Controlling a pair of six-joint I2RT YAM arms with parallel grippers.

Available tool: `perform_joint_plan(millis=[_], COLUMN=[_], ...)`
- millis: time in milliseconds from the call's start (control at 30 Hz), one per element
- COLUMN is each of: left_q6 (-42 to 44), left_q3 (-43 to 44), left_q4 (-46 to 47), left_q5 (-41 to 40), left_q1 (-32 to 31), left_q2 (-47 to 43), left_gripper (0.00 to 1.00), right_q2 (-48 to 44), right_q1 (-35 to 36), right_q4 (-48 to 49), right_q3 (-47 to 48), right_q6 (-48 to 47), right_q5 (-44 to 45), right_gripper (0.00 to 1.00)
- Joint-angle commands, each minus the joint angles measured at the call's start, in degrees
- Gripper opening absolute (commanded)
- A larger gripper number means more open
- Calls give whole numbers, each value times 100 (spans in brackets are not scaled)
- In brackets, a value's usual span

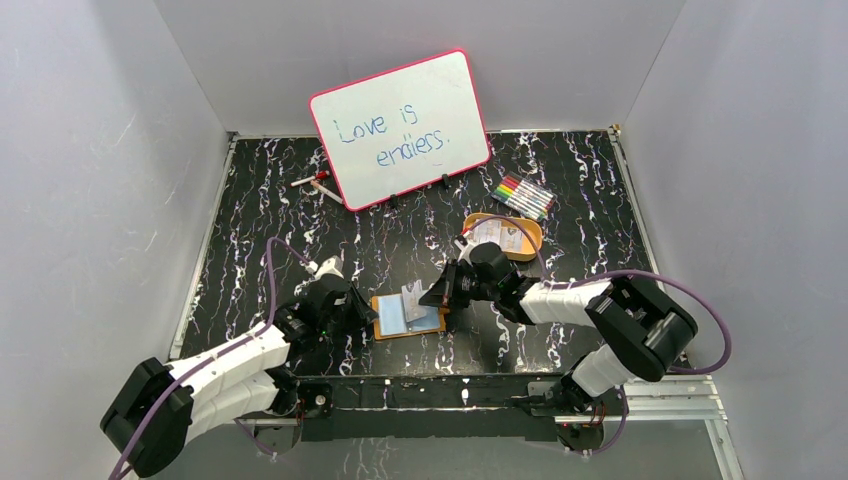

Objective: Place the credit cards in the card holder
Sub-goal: Insert the credit card into the card holder.

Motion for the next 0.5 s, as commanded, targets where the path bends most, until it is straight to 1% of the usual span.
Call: perform_joint_plan(millis=[0, 467], left_q6=[31, -22], left_q3=[-7, -77], left_q4=[9, 10], left_q5=[-95, -142], left_q1=[26, 26], left_q2=[8, -12], left_gripper=[18, 16], right_q2=[88, 341], right_q1=[23, 147], right_q4=[327, 412], right_q3=[37, 1], right_q6=[108, 164], right_q5=[-101, -137], right_gripper=[0, 0])
